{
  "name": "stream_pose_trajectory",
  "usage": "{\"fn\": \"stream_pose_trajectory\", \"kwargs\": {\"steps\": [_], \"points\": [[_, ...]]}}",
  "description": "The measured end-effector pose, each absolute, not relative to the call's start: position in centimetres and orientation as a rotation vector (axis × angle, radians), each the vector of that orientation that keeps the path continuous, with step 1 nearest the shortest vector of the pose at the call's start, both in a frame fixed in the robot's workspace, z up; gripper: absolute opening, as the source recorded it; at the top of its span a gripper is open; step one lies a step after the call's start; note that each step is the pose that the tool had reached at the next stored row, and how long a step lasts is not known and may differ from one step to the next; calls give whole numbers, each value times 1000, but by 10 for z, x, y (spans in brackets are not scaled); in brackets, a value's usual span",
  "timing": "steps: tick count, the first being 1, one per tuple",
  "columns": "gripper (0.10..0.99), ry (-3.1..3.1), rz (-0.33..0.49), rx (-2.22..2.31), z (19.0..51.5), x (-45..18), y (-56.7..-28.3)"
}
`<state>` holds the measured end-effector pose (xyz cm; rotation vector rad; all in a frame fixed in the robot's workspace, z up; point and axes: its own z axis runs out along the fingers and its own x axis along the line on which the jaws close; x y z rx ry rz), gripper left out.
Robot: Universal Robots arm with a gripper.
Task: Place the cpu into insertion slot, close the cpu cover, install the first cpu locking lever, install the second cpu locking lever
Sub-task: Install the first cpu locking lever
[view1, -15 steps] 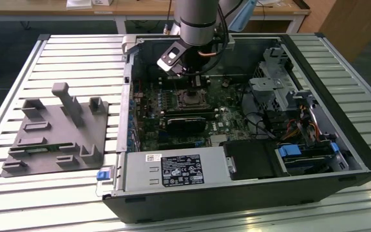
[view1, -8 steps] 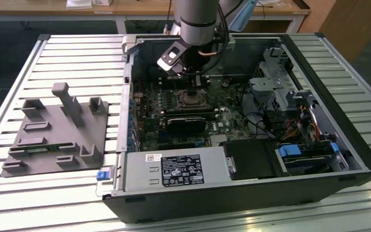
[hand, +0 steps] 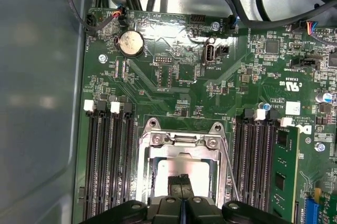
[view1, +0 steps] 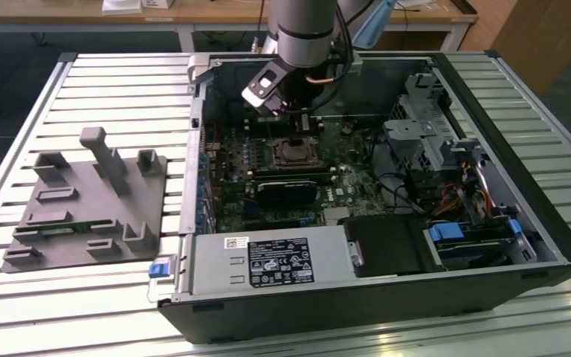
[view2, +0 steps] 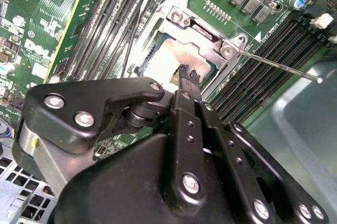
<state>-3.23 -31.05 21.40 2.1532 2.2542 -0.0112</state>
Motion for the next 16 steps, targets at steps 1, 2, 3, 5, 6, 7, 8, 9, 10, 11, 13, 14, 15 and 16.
{"fn": "stream_pose_trajectory", "kwargs": {"steps": [1, 2, 3, 5, 6, 7, 8, 9, 10, 11, 13, 14, 15, 16], "points": [[106, 2254, -11, 2153, 214, -32, -310], [106, 2254, -11, 2153, 215, -32, -310], [106, 2254, -11, 2153, 216, -32, -310], [106, 2254, -11, 2153, 217, -32, -310], [106, 2254, -11, 2153, 218, -32, -310], [106, 2254, -11, 2153, 219, -32, -310], [106, 2254, -11, 2153, 220, -32, -310], [106, 2254, -11, 2153, 222, -32, -310], [106, 2254, -11, 2153, 224, -32, -310], [106, 2254, -11, 2153, 225, -32, -310], [106, 2254, -11, 2153, 229, -32, -310], [106, 2254, -11, 2153, 231, -32, -310], [106, 2254, -11, 2153, 234, -32, -310], [106, 2254, -11, 2153, 236, -32, -310]]}}
